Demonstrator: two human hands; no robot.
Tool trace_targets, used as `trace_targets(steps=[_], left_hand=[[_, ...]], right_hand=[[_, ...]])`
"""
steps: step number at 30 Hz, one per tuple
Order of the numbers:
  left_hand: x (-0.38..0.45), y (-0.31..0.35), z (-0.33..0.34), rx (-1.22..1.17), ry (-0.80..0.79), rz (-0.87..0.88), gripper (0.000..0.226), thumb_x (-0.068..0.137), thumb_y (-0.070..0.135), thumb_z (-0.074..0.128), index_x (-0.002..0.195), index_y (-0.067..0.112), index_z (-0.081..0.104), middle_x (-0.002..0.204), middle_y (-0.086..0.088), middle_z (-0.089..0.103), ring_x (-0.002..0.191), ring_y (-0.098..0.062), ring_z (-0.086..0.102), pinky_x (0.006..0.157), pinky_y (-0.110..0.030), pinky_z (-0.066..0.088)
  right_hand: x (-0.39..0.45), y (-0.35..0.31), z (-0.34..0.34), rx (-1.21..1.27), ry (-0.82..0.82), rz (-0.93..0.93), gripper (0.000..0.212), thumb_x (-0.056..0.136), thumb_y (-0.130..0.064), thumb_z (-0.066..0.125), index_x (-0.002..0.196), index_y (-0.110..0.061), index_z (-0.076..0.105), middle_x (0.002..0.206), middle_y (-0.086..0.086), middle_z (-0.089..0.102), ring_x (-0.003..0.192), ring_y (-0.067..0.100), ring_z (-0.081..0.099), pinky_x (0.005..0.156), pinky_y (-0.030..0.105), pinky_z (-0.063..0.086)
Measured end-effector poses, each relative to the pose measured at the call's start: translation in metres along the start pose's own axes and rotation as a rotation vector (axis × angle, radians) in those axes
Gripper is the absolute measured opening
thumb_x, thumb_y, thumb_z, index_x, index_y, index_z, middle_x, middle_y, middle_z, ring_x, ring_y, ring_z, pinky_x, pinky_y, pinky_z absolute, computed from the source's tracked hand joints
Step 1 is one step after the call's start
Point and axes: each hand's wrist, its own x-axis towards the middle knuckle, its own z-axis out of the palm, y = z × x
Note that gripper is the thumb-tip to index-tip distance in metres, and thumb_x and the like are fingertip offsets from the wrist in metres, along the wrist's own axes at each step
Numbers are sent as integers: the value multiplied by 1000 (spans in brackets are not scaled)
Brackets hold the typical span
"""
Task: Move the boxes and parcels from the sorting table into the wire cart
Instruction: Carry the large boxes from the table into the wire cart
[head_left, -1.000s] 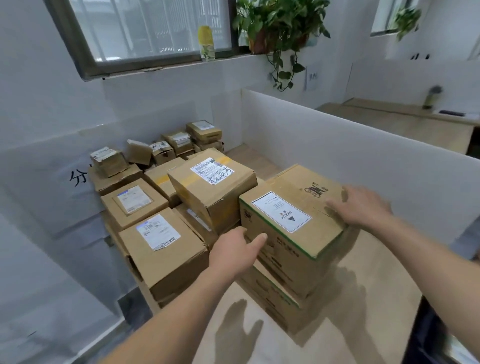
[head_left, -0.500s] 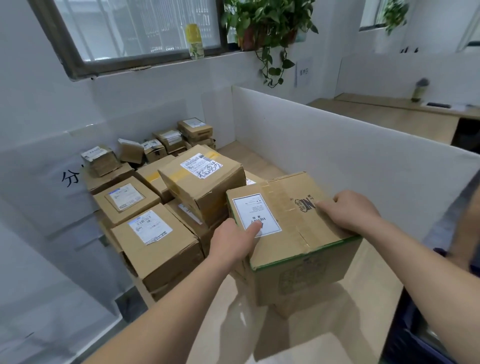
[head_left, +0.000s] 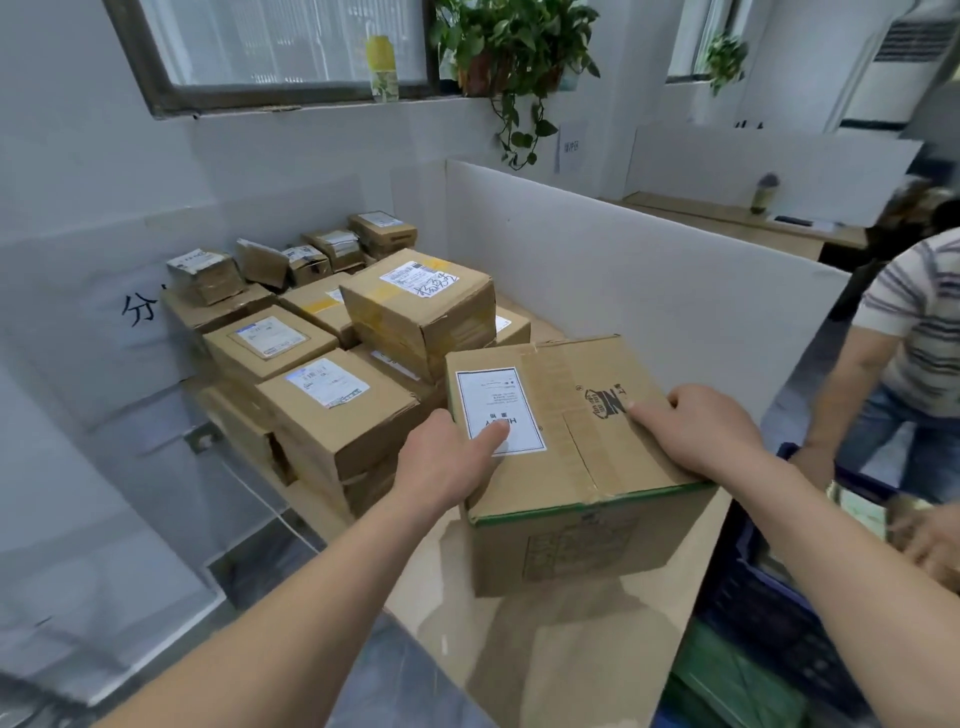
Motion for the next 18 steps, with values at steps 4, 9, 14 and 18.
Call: trace_targets(steps=[4,9,14,18], left_hand=[[-40,-28,-18,-5,15,-32,47,91,59,61,106,15,56,102,3,63,94,-20,61,74,-36,50],[-86,-70,-21,16,0,-47,39,91,52,64,105,17,54,104,4,63,97,-20,62,73,-34,50],[-118,-108,-10,23,-34,-77,34,89,37,68,112,18,54,113,4,63,107,-22,61,86,-37,53],[-130,-134,5,-5,-78,-145,45,85,31,69,125,19,54,126,2,65,111,-22,61,90,-38,53]], right_hand=[[-57,-7,11,53,2,-24,45,90,-62,52,78,-20,61,80,2,64,75,24,59,59,35,39],[-121,-12,29,103,-16,-17,36,92,-57,55,78,-24,60,76,-7,61,69,13,55,55,31,34],[-162,-6,60,180,-75,-32,20,92,-50,61,85,-32,58,81,-14,61,71,5,53,54,28,35],[-170,7,93,162,-124,-24,20,89,-50,64,102,-34,64,91,-10,65,79,15,59,57,29,40]])
